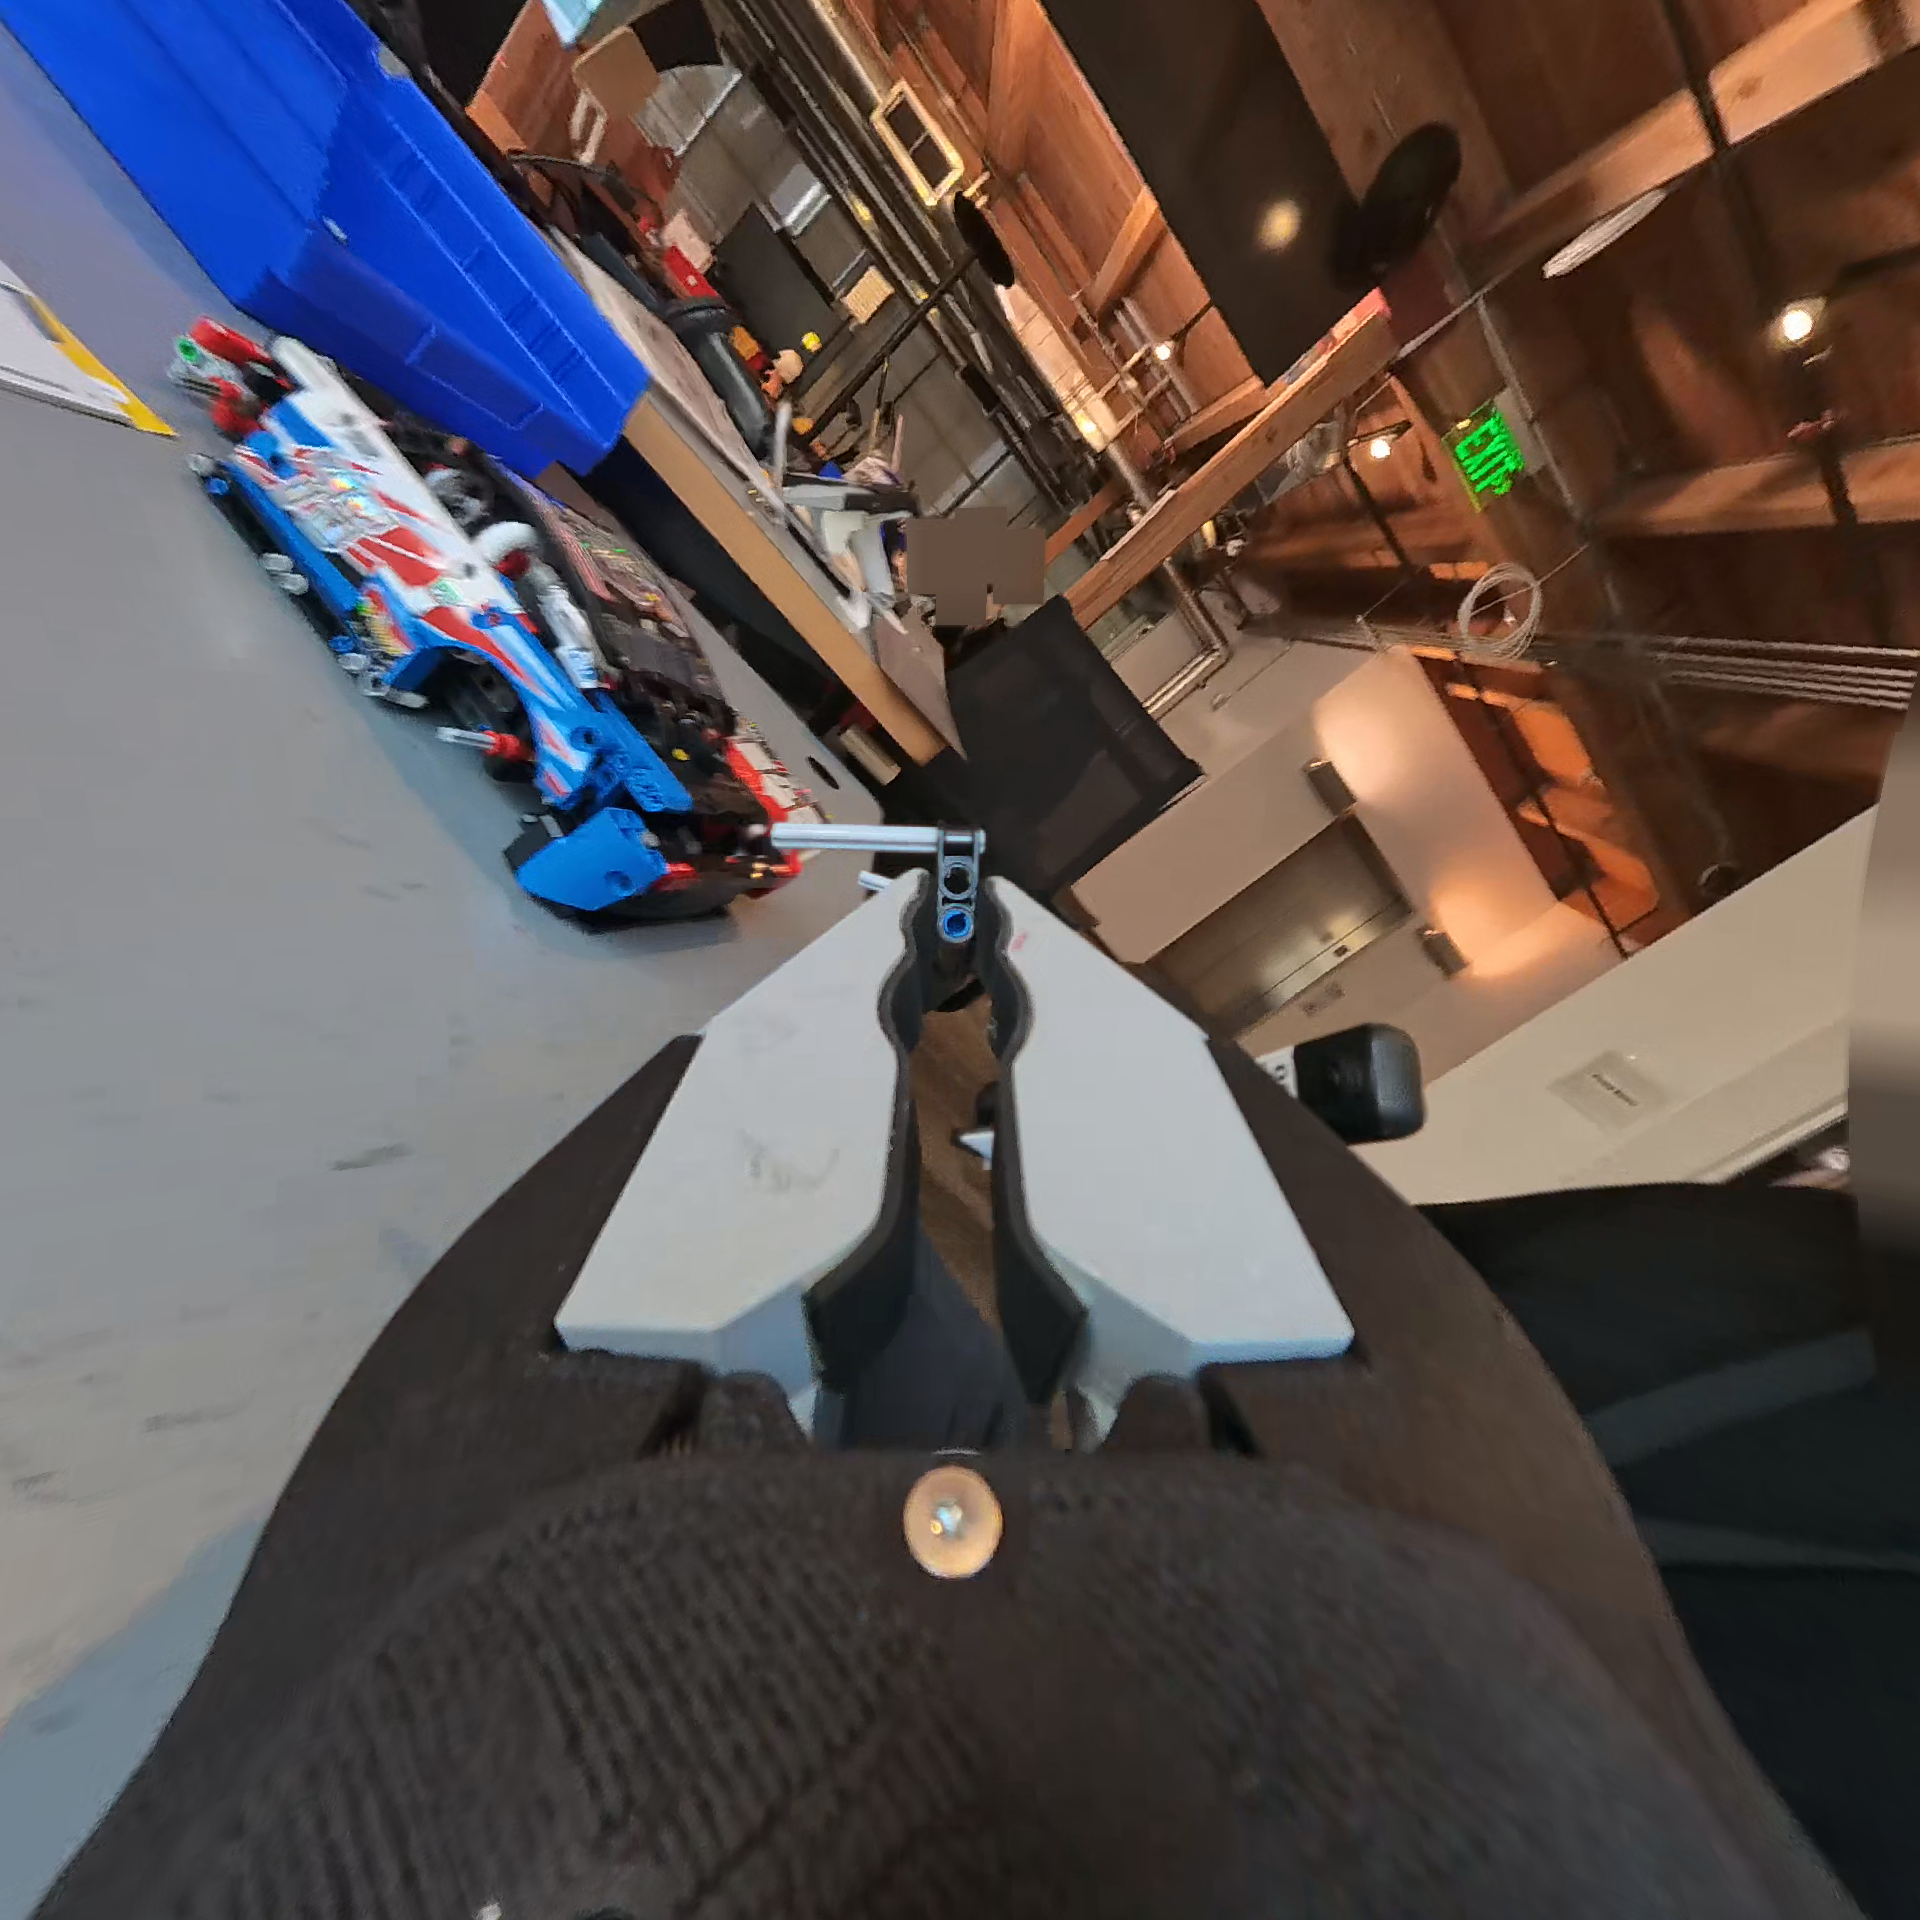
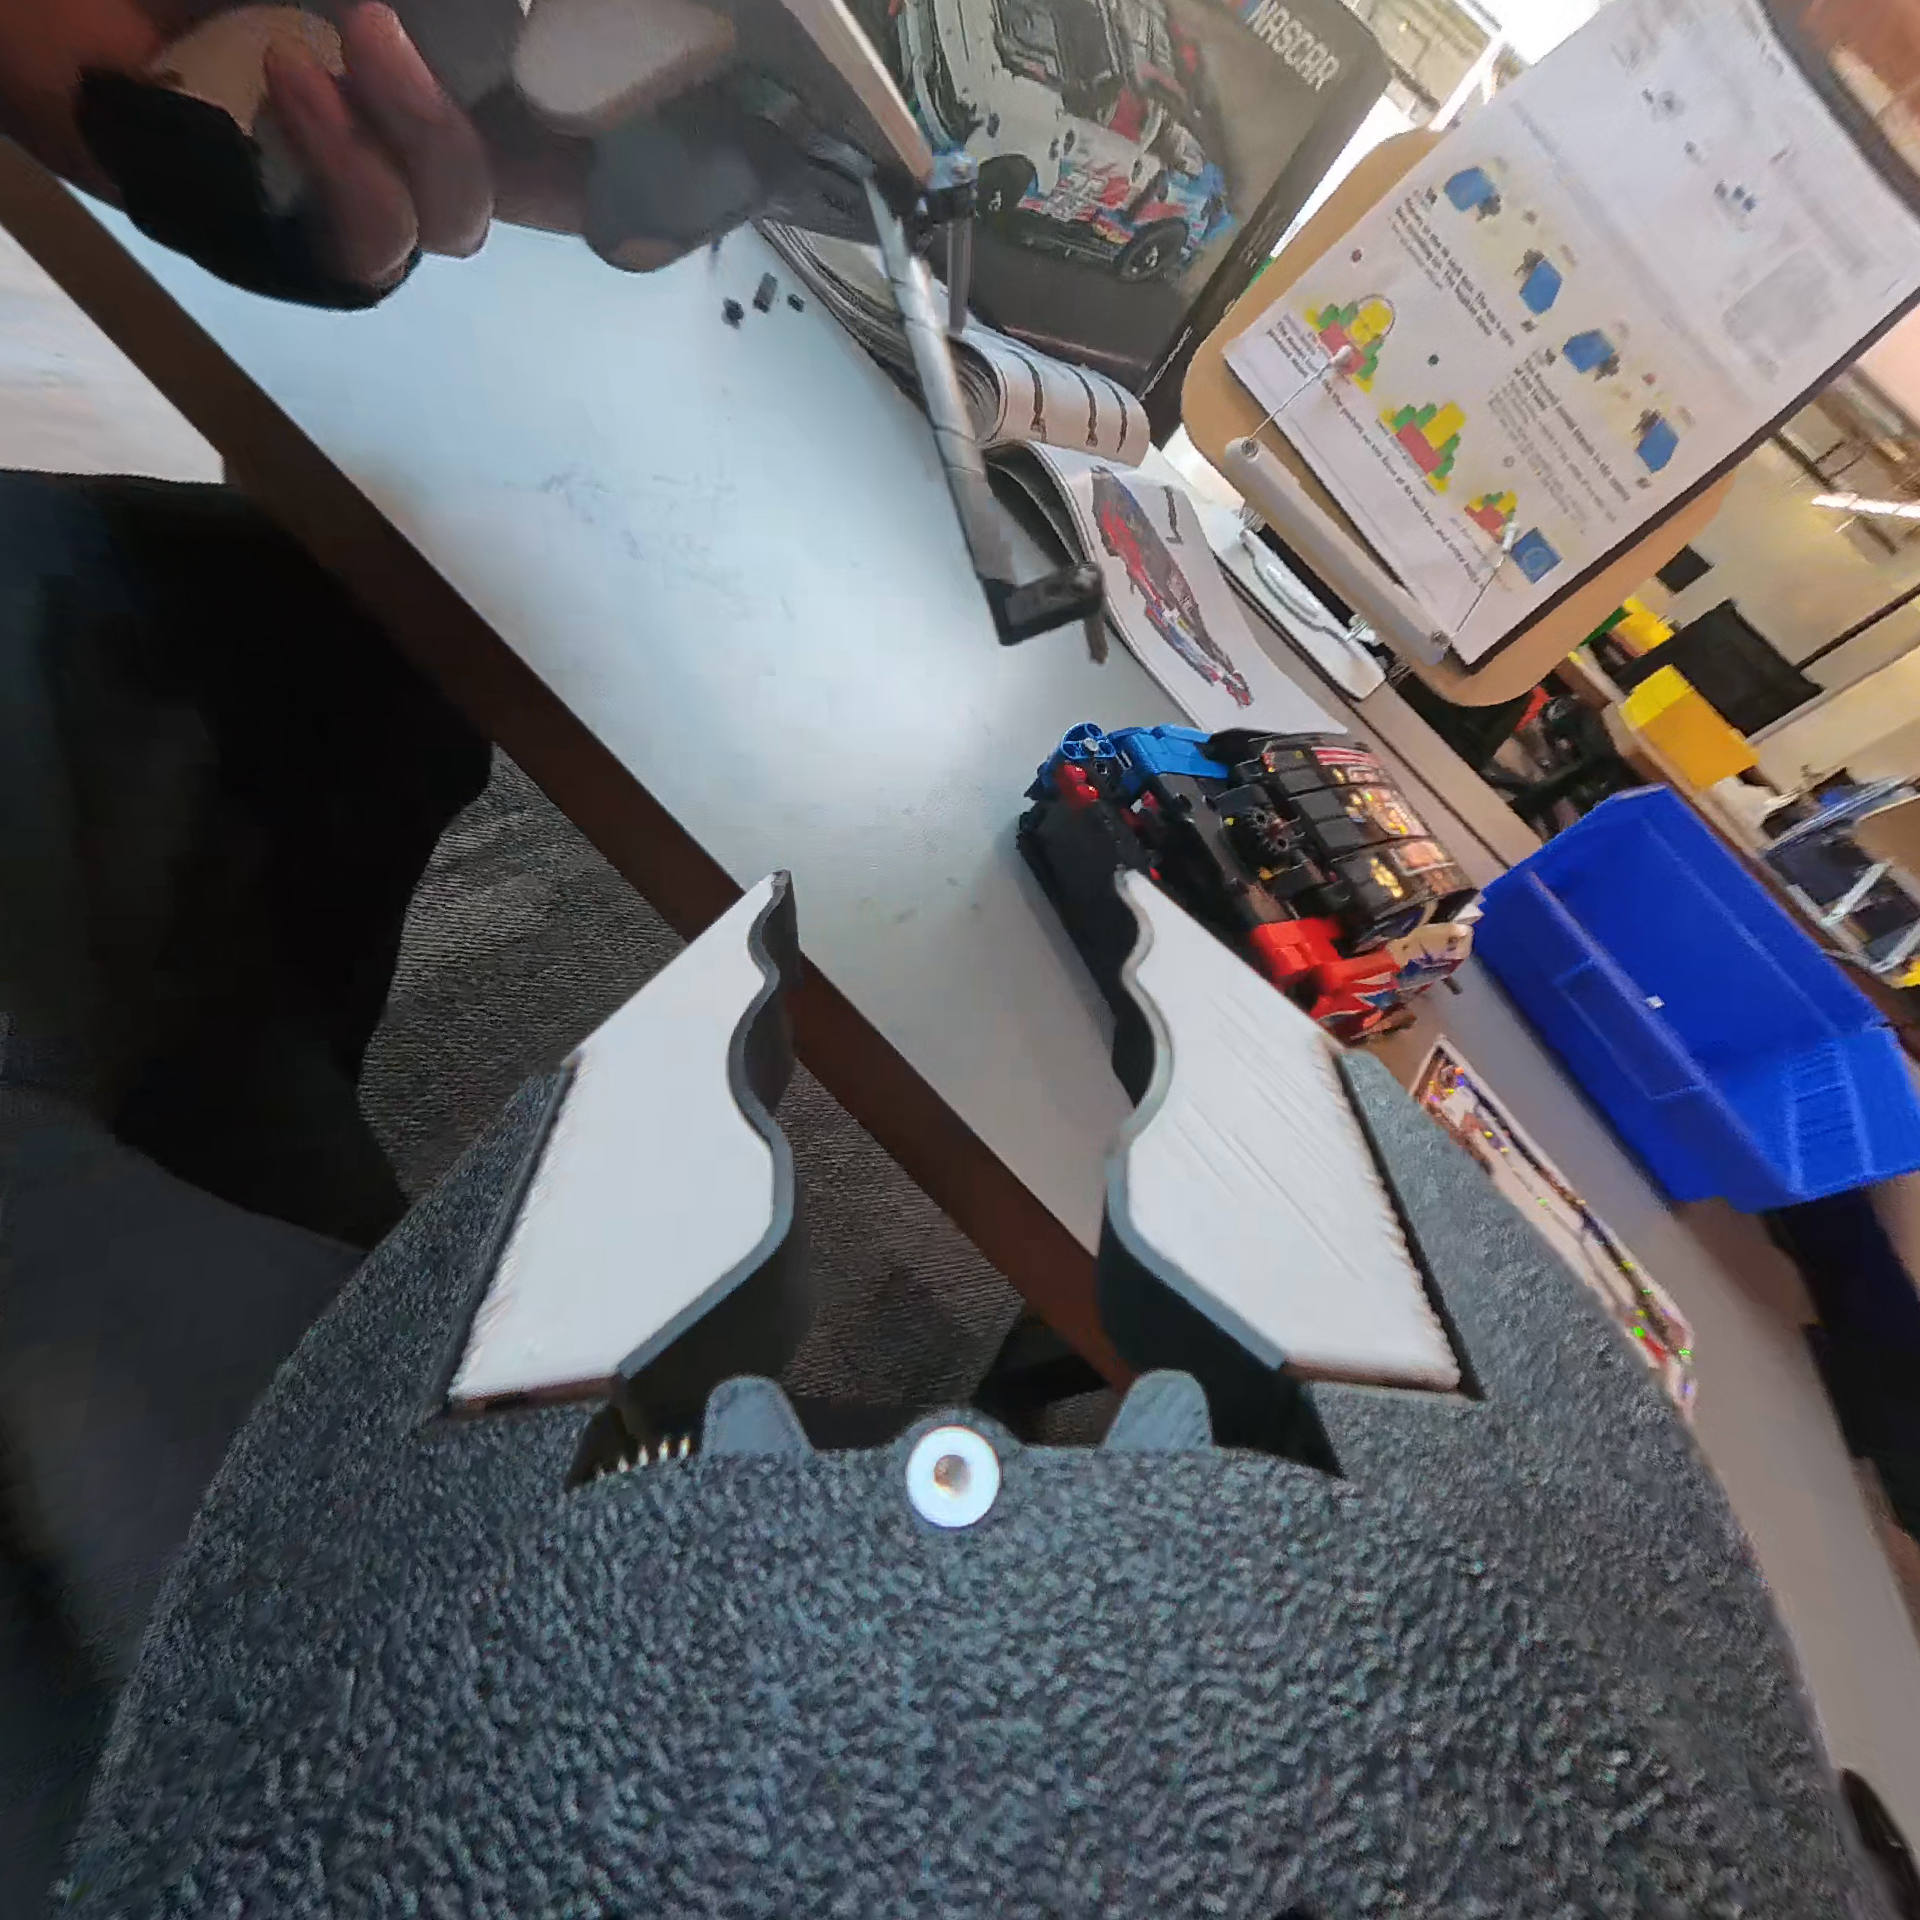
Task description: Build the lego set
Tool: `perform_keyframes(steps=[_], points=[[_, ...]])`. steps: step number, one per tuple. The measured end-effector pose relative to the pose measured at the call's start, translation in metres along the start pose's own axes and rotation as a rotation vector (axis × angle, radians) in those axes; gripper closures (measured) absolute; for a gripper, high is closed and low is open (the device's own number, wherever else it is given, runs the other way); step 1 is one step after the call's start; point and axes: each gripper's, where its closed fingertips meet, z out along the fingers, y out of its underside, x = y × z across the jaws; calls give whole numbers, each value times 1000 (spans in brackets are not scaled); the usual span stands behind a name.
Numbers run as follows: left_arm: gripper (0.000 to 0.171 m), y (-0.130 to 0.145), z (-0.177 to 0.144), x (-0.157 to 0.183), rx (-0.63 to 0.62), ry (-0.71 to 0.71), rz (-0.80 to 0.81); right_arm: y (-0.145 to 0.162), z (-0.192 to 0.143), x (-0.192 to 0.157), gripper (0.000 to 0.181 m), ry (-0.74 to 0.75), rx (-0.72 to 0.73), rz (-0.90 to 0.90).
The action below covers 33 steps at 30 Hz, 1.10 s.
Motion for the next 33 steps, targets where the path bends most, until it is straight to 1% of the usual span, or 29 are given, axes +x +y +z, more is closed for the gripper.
perform_keyframes(steps=[1, 3, 6, 8, 11, 13, 16, 19, 23, 24, 26, 28, 30, 33], points=[[168, 2, 4, 9, 4, 31, -9, -2, -2, 0, 123, 13, -1, -24], [167, 10, 11, 19, -8, 40, -4, -7, -9, 4, 122, 45, 2, -63], [167, 20, 18, 32, -26, 68, -2, -17, -20, 19, 126, 117, 14, -130], [167, 23, 20, 38, -23, 81, -6, -25, -24, 25, 126, 135, 35, -172], [167, 24, 20, 43, -35, 118, -35, -35, -24, 26, 125, 110, 83, -230], [167, 21, 21, 40, -39, 132, -52, -40, -19, 26, 126, 92, 100, -284], [167, 5, 24, 37, -20, 179, -59, -50, -10, 33, 133, 58, 150, -335], [167, -2, 33, 37, -49, 250, -22, -57, 4, 44, 136, -4, 211, -323], [167, -8, 49, 27, -93, 282, 21, -53, 25, 67, 144, -37, 244, -341], [167, -13, 52, 23, -85, 284, 22, -52, 28, 70, 155, -53, 257, -341], [167, -20, 57, 14, -81, 269, 21, -50, 35, 76, 155, -87, 268, -314], [167, -26, 61, 6, -80, 262, 9, -45, 42, 83, 155, -111, 260, -248], [167, -28, 64, -1, -81, 244, 3, -41, 47, 86, 154, -136, 248, -186], [167, -28, 66, -9, -83, 223, -53, -38, 49, 89, 154, -141, 235, -136]])
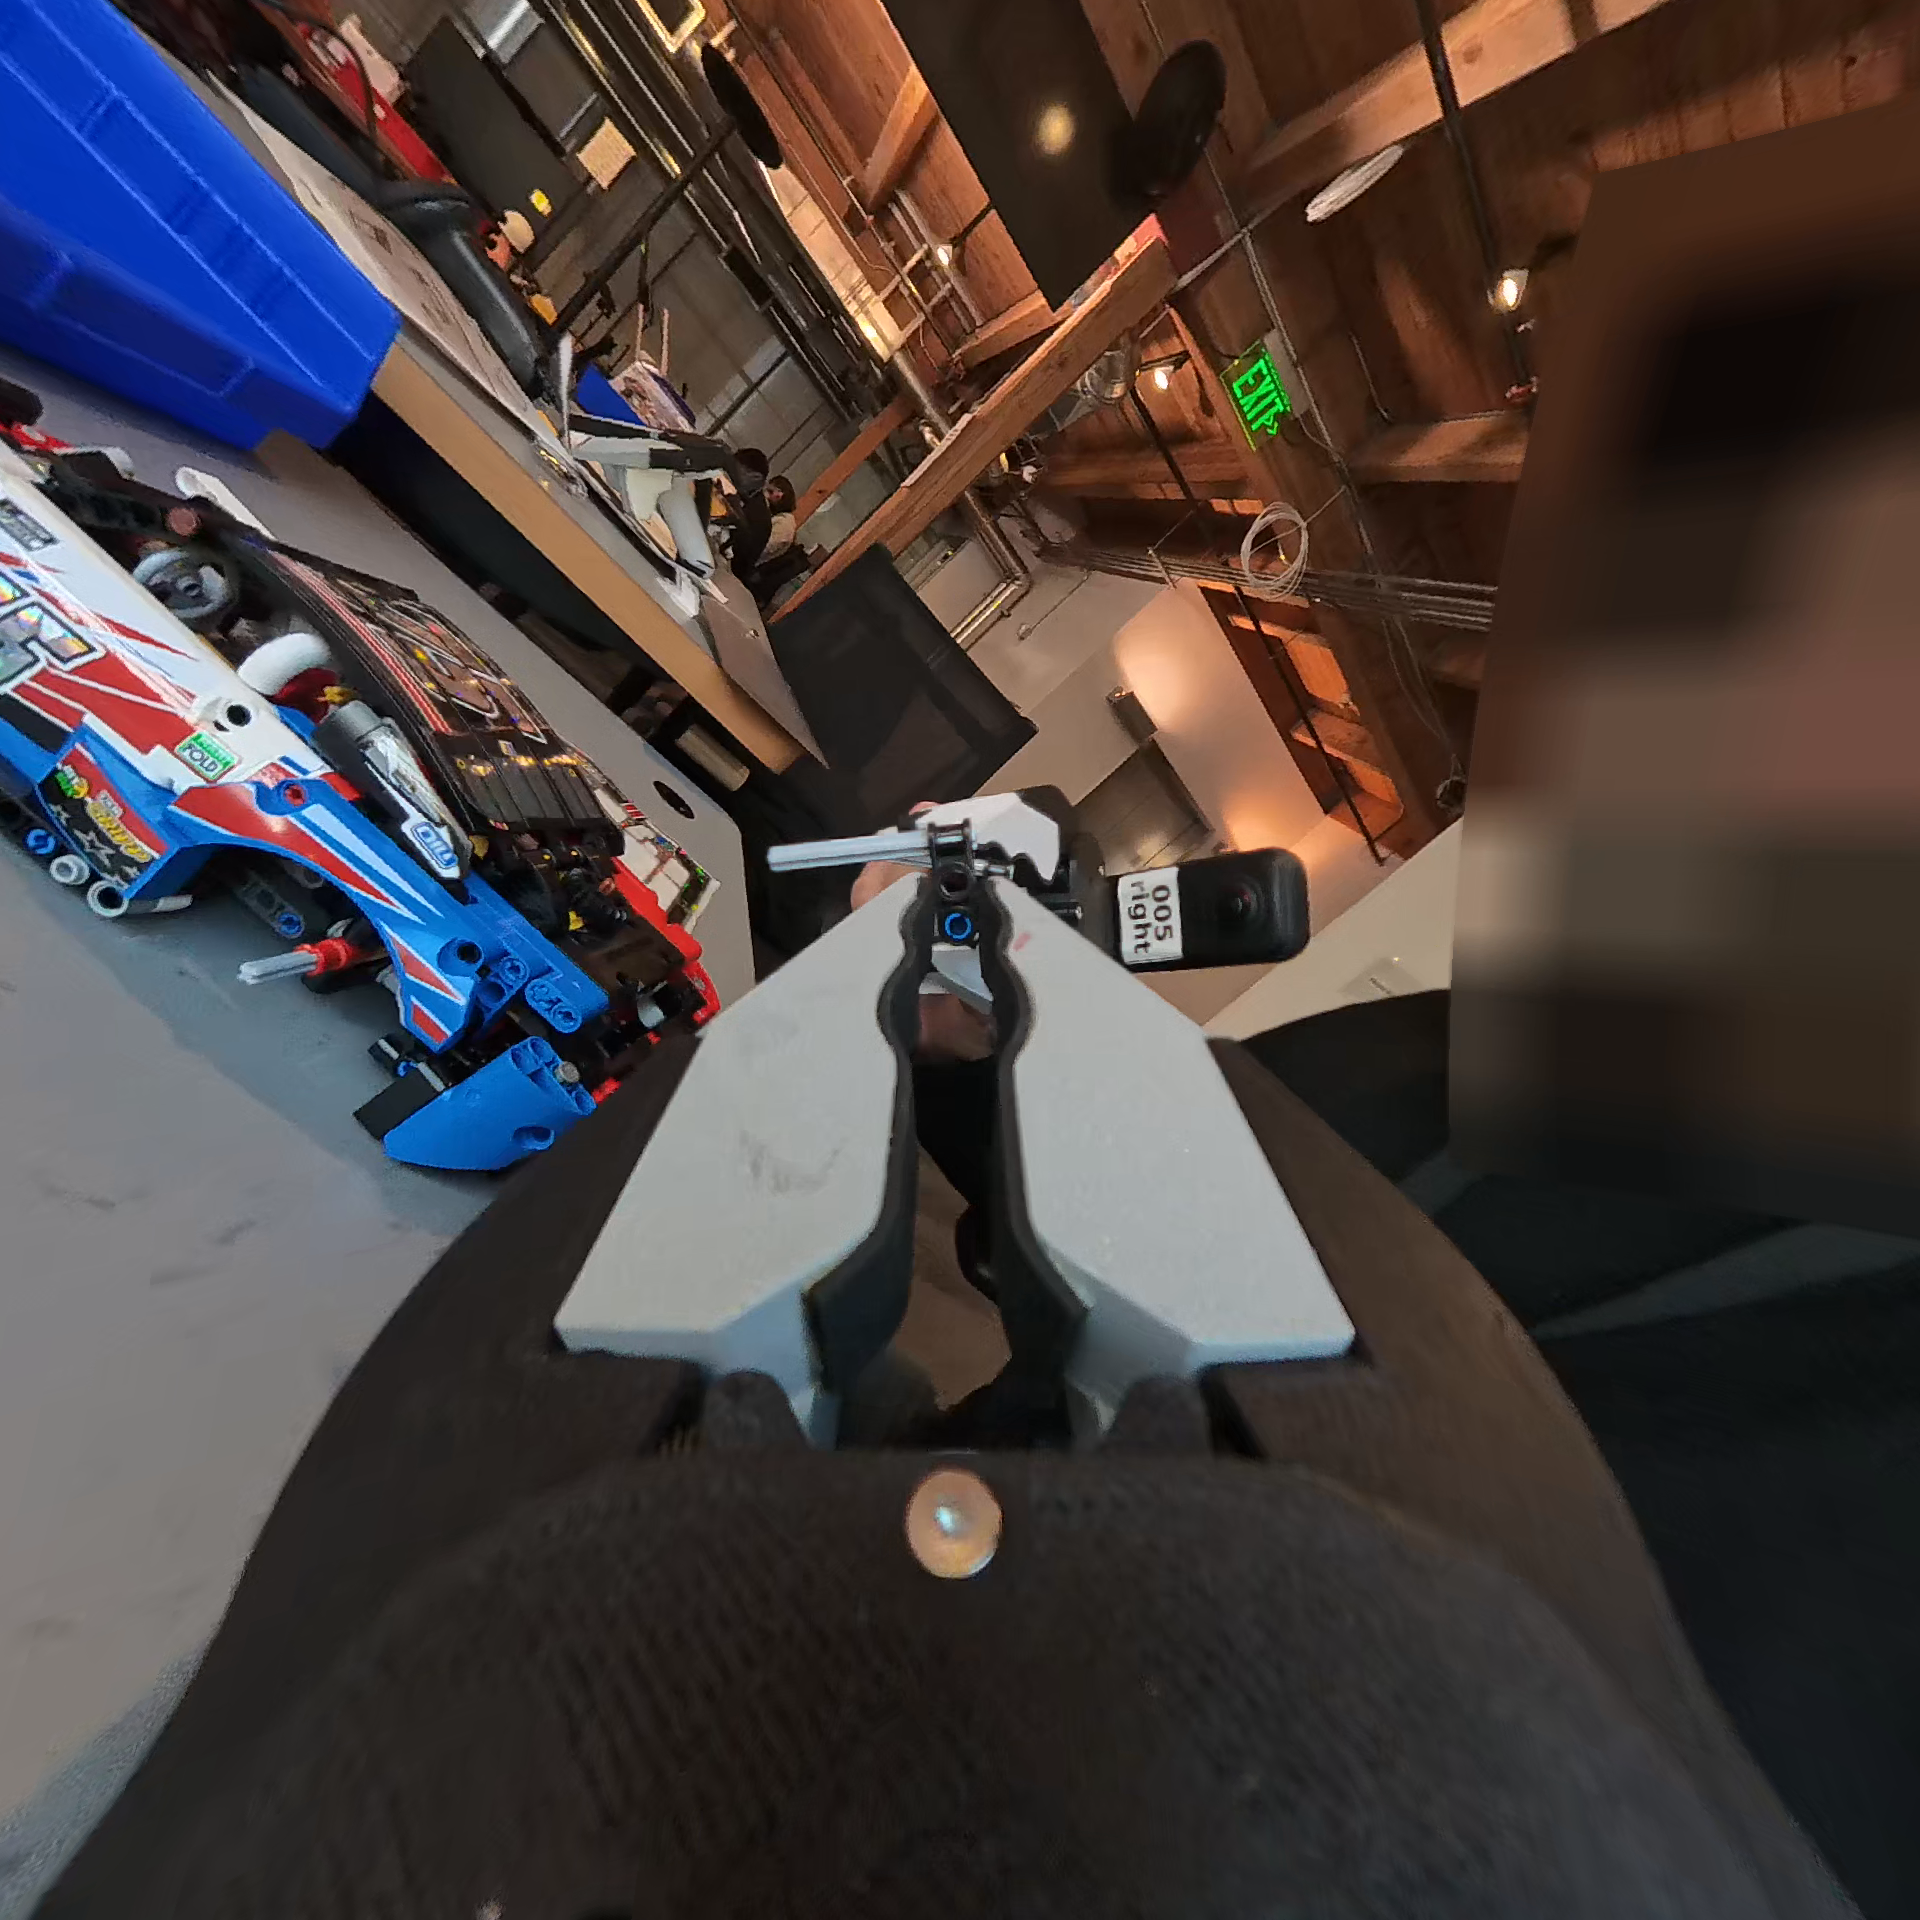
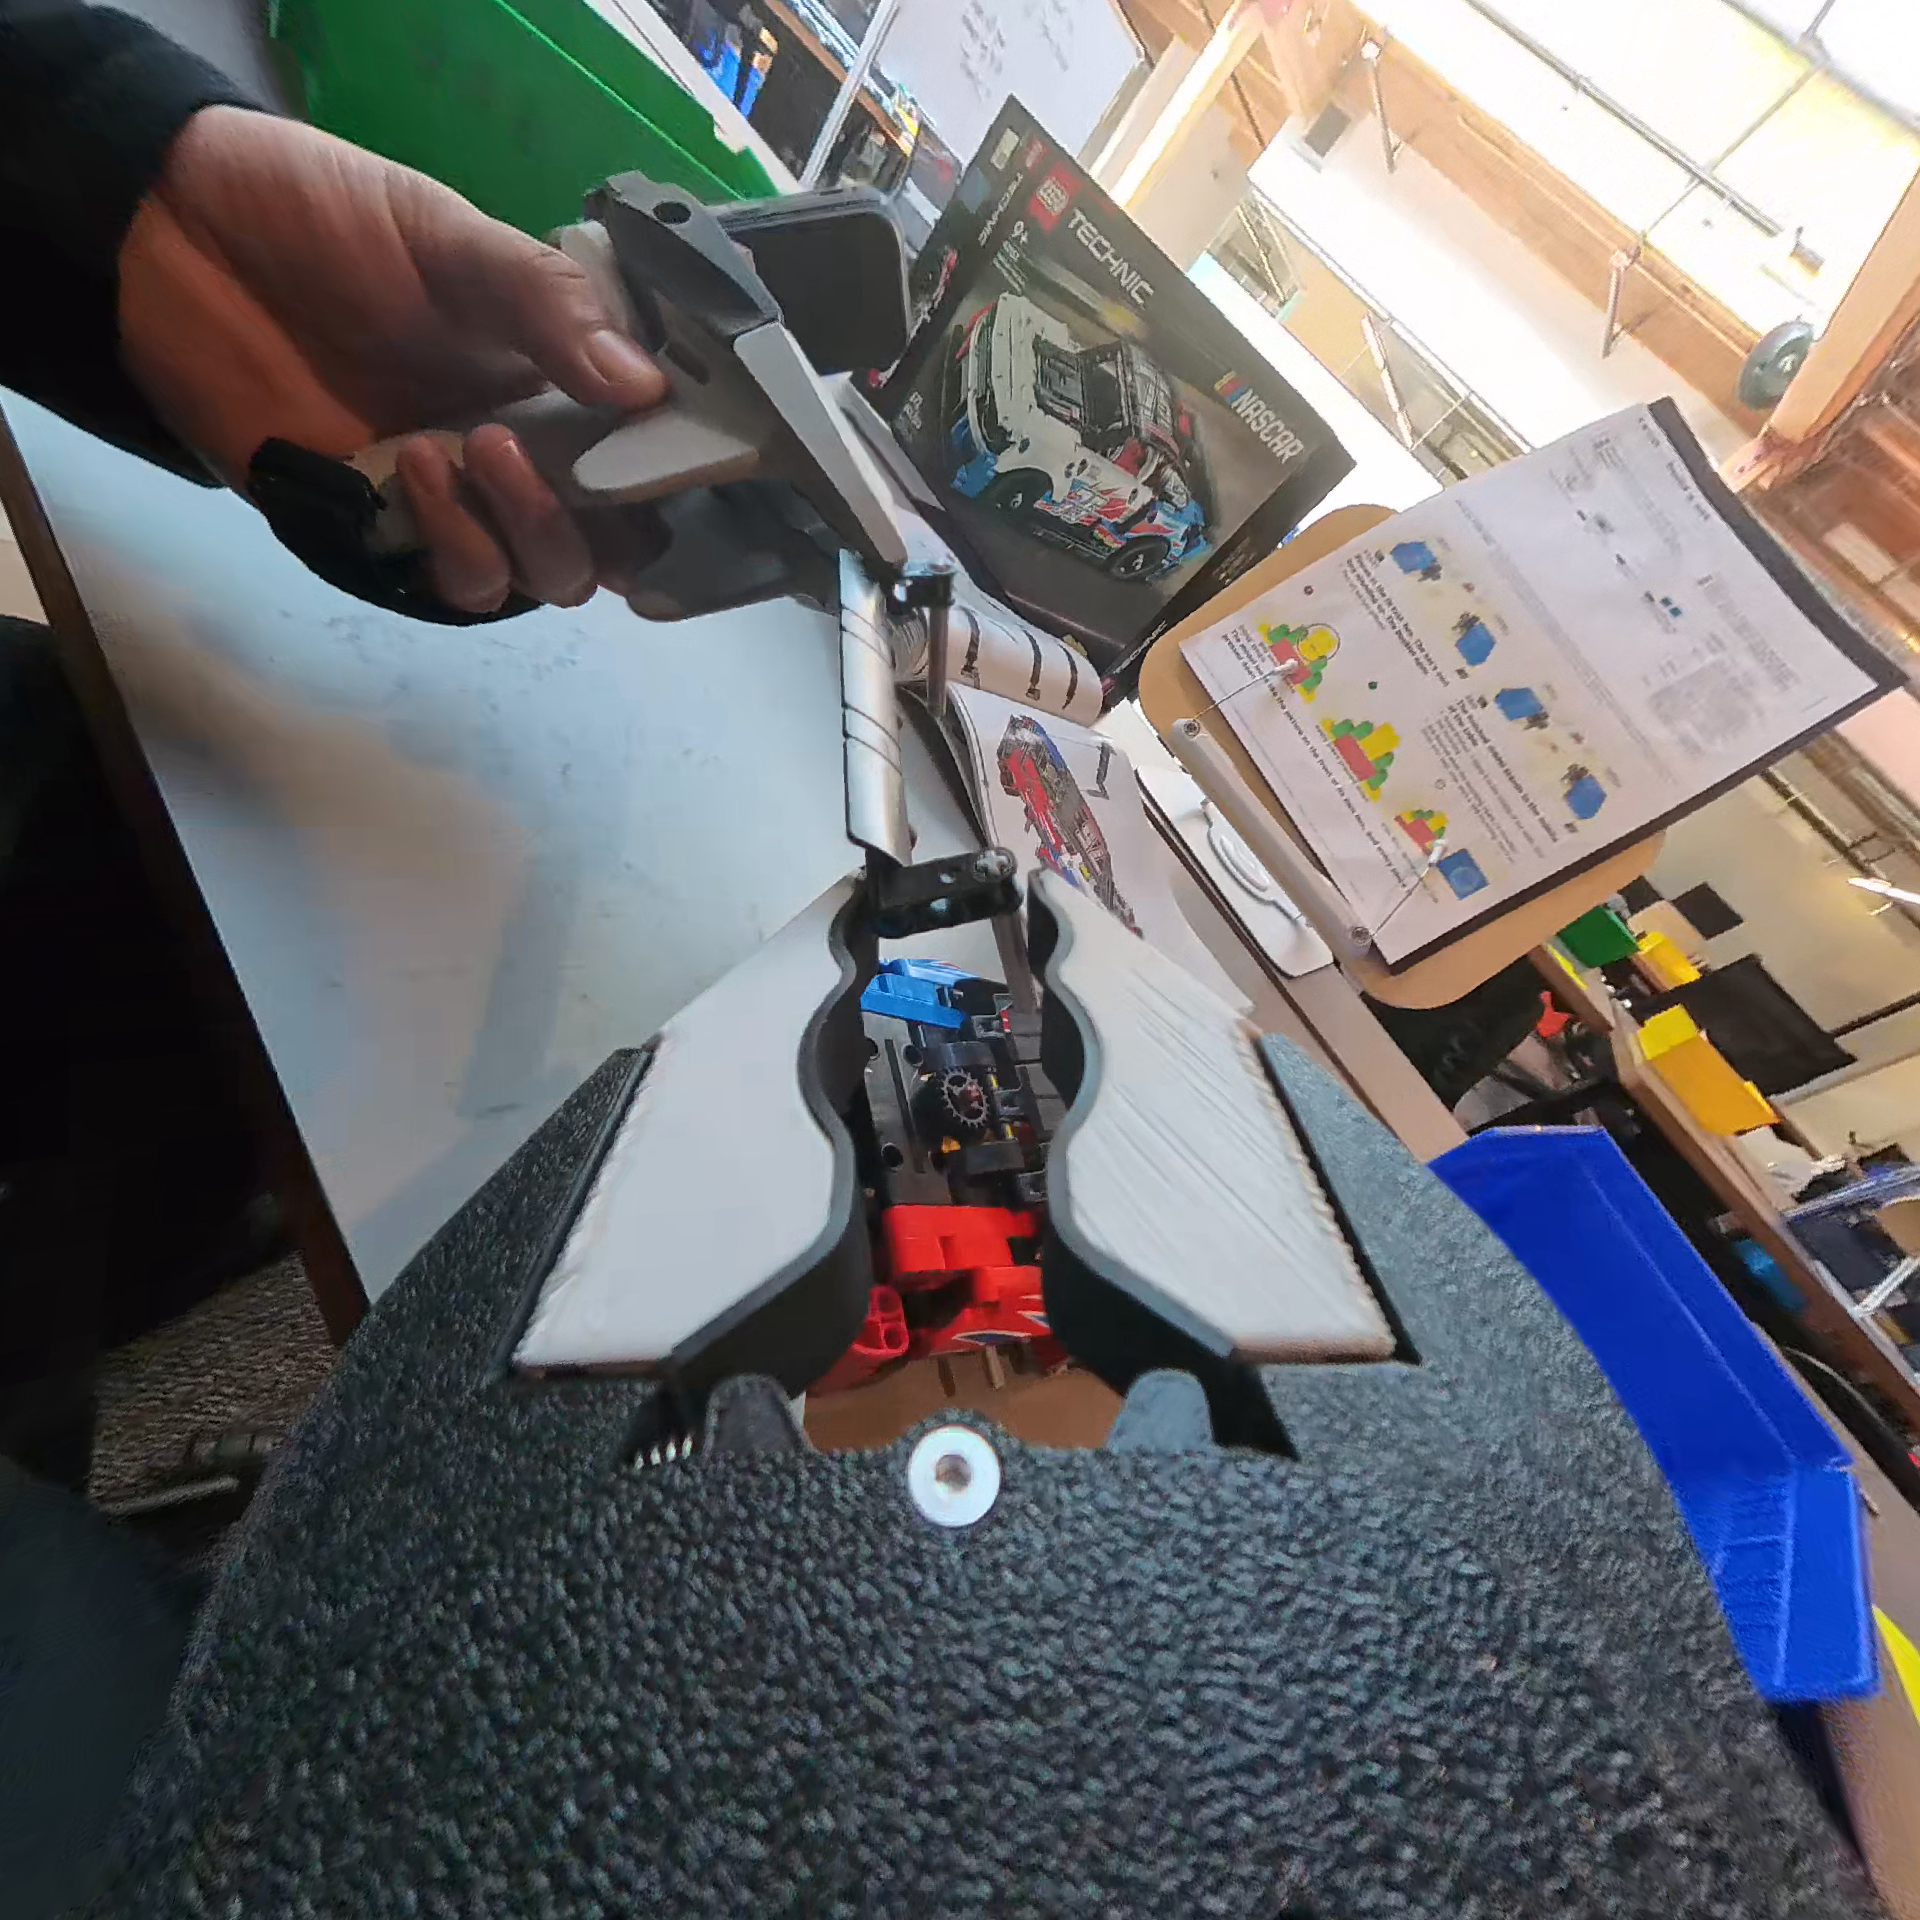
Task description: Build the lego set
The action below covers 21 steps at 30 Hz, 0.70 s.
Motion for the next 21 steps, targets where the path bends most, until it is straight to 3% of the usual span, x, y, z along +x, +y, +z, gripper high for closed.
perform_keyframes(steps=[5, 6, 7, 10, 15, 18, 21], points=[[166, -2, -3, -1, 29, -5, -97, -3, -1, -7, 157, -13, 4, 71], [165, -4, -4, -1, 45, -8, -112, -4, -2, -8, 168, -12, 17, 108], [166, -8, -7, 0, 74, -1, -133, -4, -3, -6, 179, -7, 30, 154], [171, -23, -17, 14, 158, 42, -106, -4, -5, -3, 179, -31, 69, 356], [171, -11, -18, 6, 91, -50, -39, 14, 4, -3, 179, -101, 44, 668], [171, 0, -35, -31, 5, -264, 77, 39, 9, -1, 179, -76, -54, 689], [171, 11, -49, -46, -78, -384, 191, 45, 11, -7, 179, -119, -65, 745]])
